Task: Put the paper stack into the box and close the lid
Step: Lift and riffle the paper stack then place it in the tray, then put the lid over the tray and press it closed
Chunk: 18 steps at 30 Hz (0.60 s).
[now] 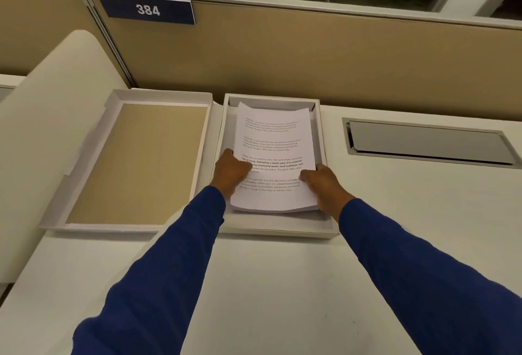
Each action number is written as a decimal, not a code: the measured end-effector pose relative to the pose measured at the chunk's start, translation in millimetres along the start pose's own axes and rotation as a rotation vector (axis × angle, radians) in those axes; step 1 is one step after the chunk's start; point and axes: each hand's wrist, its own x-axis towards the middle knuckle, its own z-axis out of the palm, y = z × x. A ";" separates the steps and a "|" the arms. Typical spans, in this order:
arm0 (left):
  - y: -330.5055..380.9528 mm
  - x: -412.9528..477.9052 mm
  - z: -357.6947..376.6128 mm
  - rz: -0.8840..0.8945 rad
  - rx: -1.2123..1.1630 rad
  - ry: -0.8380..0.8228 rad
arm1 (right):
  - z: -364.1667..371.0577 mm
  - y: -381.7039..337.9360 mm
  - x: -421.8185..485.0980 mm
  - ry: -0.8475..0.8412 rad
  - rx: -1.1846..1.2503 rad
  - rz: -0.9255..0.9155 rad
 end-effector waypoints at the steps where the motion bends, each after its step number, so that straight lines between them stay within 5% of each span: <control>1: -0.6 0.1 1.5 0.011 0.050 0.026 | 0.9 -0.2 2.1 0.019 -0.023 0.008; 5: -2.3 -4.4 2.6 0.079 0.269 0.102 | 1.8 -3.0 4.0 0.094 -0.244 -0.035; 11: -15.1 -36.9 5.8 0.266 0.508 0.217 | -4.9 2.9 -17.4 0.358 -0.707 -0.421; 18: -54.7 -78.2 8.4 0.411 0.619 0.290 | -24.6 52.0 -31.1 0.301 -0.834 -0.271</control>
